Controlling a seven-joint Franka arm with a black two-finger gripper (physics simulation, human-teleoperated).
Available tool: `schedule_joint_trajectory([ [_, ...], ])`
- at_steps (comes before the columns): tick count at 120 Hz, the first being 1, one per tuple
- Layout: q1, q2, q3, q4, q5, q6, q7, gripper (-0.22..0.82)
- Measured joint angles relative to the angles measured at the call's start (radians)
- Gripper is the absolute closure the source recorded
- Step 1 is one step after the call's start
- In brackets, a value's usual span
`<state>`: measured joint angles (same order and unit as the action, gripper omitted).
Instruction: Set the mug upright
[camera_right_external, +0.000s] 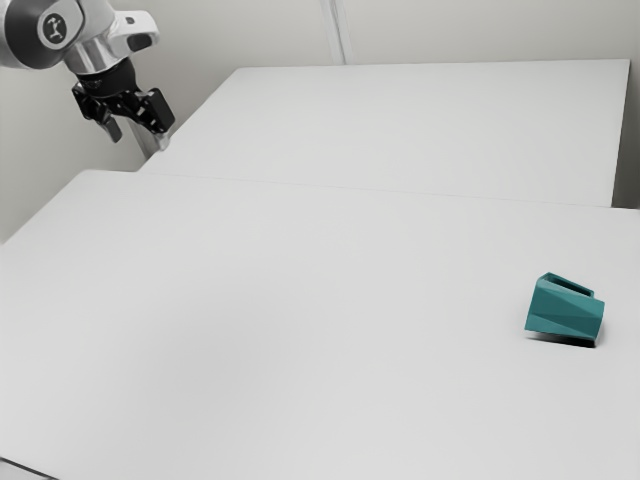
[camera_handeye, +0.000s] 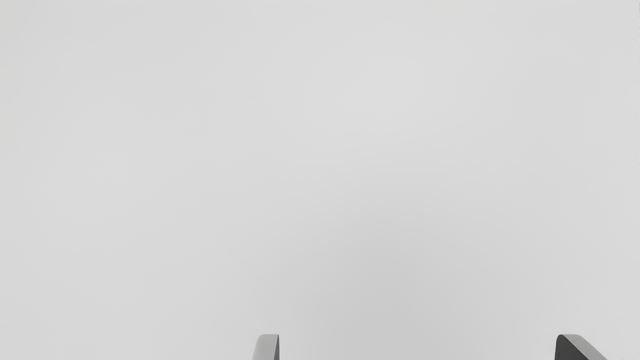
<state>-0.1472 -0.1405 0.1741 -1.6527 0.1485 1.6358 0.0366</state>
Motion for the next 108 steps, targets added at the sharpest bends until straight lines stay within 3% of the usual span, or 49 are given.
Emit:
schedule_joint_trajectory([
  [52,0.0,0.02,-0.022,-0.006,-0.034,0.053,0.024,0.0],
  [74,0.005,0.117,-0.029,-0.003,-0.163,0.079,0.004,0.0],
  [91,0.043,0.219,-0.095,-0.004,-0.277,0.124,-0.005,0.0],
  [108,-0.014,0.303,-0.142,-0.008,-0.429,0.181,-0.015,0.0],
])
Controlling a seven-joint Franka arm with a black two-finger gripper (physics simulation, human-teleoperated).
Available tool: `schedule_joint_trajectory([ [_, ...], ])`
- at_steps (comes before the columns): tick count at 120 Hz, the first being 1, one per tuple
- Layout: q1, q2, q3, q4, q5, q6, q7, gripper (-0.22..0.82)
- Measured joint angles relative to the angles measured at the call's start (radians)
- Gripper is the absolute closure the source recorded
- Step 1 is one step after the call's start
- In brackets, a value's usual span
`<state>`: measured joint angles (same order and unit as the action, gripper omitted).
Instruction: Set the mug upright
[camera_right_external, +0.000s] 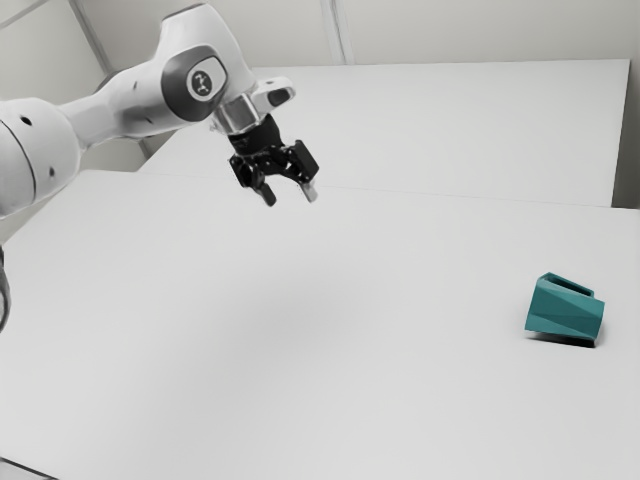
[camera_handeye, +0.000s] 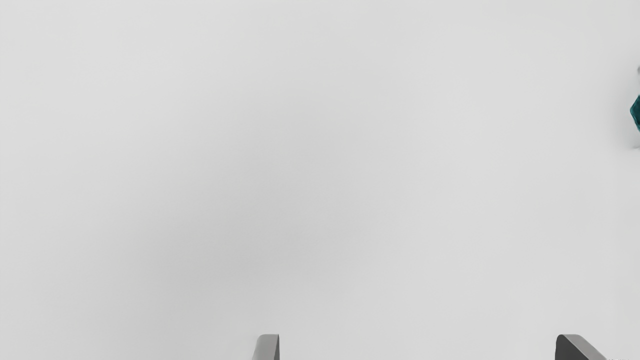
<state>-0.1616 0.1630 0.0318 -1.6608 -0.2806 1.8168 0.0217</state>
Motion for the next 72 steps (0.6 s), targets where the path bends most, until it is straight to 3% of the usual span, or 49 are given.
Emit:
schedule_joint_trajectory([
  [72,-0.191,0.284,-0.059,-0.023,-0.568,0.377,-0.033,0.0],
])
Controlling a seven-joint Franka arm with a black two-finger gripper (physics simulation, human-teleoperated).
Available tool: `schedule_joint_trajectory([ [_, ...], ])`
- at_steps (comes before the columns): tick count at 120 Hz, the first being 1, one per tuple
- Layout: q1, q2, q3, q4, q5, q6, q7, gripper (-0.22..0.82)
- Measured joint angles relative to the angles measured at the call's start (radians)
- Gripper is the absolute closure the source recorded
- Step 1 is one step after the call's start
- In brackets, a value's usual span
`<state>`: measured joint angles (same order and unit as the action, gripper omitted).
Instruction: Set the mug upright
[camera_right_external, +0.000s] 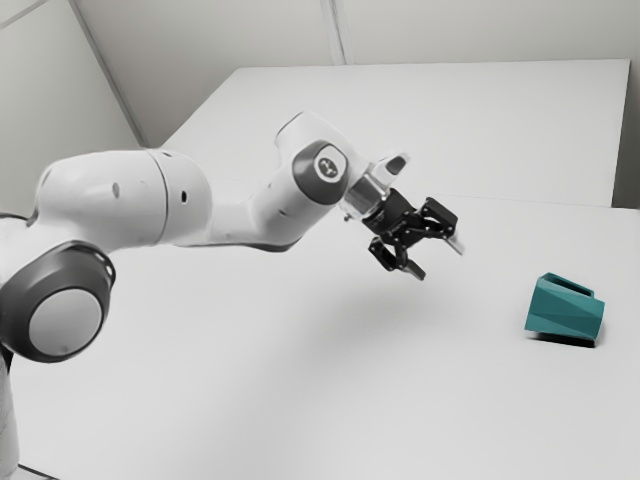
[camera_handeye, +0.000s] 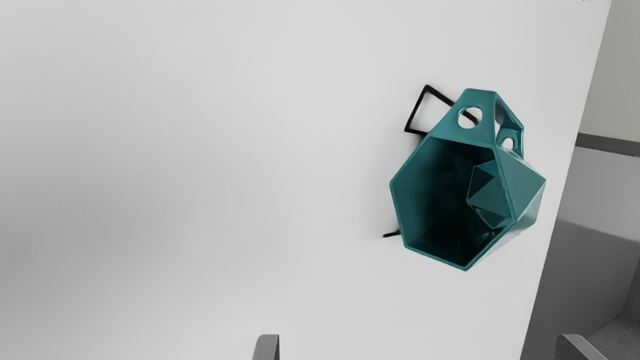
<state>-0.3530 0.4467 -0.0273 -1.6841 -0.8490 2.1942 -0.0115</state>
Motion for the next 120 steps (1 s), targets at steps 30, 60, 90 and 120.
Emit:
schedule_joint_trajectory([
  [30,-0.036,0.116,-0.027,0.073,-0.128,0.105,-0.007,0.0],
  [60,-0.055,0.193,-0.094,0.145,-0.203,0.2,-0.009,0.0],
  [90,-0.093,0.269,-0.11,0.212,-0.312,0.259,-0.009,0.0],
  [120,-0.12,0.31,-0.111,0.261,-0.373,0.278,-0.009,0.0],
])
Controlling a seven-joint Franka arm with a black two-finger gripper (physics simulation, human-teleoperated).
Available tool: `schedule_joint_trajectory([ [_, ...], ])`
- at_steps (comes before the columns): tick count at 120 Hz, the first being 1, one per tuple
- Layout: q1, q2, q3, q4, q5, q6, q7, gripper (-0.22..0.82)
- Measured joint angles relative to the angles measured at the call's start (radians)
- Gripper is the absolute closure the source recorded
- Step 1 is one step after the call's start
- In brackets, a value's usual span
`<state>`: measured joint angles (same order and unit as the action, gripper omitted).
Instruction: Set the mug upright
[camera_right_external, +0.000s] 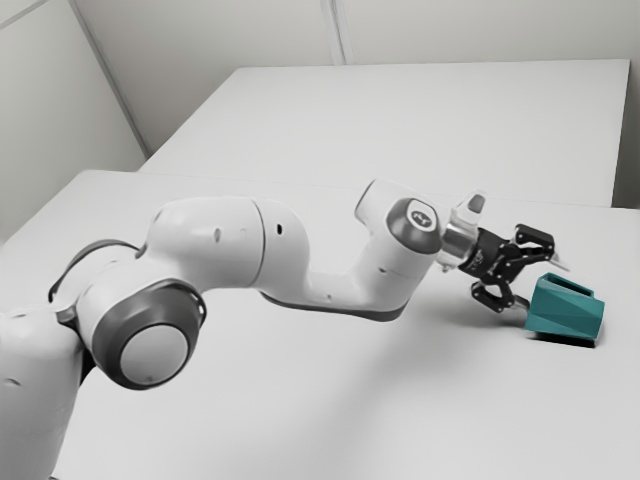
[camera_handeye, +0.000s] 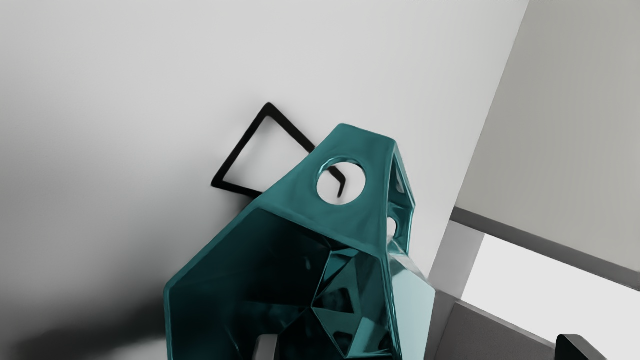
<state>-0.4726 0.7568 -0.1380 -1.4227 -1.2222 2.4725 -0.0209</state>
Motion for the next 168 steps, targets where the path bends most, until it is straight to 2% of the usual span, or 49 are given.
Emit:
schedule_joint_trajectory([
  [27,-0.016,0.034,-0.011,0.045,-0.021,0.02,0.0,0.01],
  [50,-0.017,0.035,-0.012,0.039,-0.04,0.03,-0.001,0.48],
  [60,-0.02,0.034,-0.012,0.039,-0.052,0.032,-0.001,0.6],
  [70,-0.021,0.033,-0.012,0.042,-0.057,0.035,-0.002,0.66],
  [86,-0.03,0.031,-0.012,0.048,-0.06,0.048,-0.005,0.73],
  [106,-0.032,-0.002,-0.008,0.045,-0.027,0.058,-0.014,0.75],
  [120,-0.031,-0.089,0.006,-0.009,0.084,0.06,-0.033,0.76],
  [147,-0.025,-0.301,0.077,-0.24,0.358,0.046,-0.071,0.77],
  [168,-0.023,-0.398,0.167,-0.28,0.687,-0.063,-0.101,0.77],
])
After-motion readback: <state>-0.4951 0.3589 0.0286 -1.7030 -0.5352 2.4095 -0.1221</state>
